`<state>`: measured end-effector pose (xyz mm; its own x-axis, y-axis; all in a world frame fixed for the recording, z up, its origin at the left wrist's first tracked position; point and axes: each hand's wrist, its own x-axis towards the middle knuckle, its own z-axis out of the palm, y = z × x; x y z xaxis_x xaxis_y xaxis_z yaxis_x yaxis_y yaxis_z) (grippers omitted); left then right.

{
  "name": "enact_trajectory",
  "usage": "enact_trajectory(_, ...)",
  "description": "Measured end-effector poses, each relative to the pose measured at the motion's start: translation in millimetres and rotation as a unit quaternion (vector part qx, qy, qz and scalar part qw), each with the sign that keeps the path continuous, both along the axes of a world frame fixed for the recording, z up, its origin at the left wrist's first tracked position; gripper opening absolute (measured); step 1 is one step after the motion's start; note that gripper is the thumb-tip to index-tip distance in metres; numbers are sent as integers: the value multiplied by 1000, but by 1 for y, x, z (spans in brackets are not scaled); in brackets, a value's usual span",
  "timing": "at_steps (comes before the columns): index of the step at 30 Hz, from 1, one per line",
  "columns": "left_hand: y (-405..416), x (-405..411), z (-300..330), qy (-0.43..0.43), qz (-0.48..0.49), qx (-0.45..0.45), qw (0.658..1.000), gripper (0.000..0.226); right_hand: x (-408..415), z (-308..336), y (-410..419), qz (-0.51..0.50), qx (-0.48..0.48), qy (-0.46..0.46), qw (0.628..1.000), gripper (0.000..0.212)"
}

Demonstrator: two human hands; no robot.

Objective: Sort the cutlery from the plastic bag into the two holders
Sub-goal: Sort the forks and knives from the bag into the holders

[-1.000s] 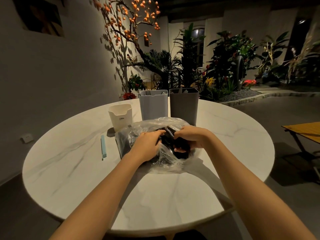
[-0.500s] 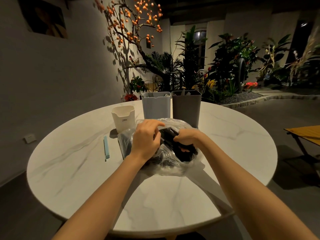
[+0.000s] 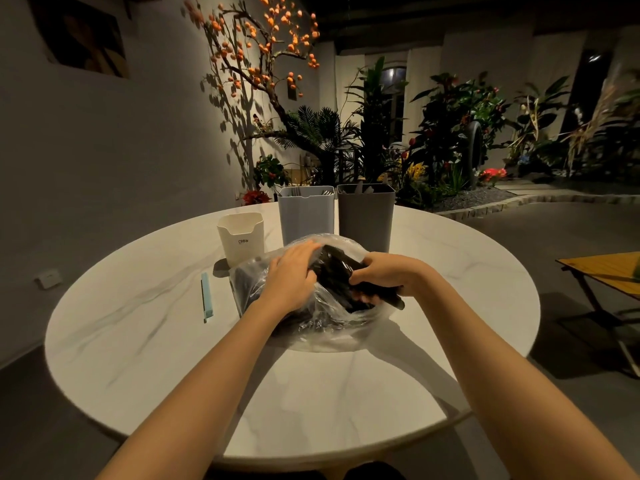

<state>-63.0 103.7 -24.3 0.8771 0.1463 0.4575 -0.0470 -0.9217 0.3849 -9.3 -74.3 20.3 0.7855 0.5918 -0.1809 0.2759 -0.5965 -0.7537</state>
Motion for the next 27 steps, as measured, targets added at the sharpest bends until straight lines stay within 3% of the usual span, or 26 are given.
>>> enact_trajectory(4,-2,1,0,42,-14,-97,994,54,1,-9,-5,0,35,65,997,7)
enact_trajectory(14,-3,11,7,132,35,-73,988,56,9,-9,15,2,-61,22,998,21)
enact_trajectory(19,-8,7,5,107,38,-50,992,50,13,-10,24,-16,-102,-27,994,21)
enact_trajectory(27,-4,7,-5,24,49,-74,996,51,6,-8,-1,58,-18,101,993,12)
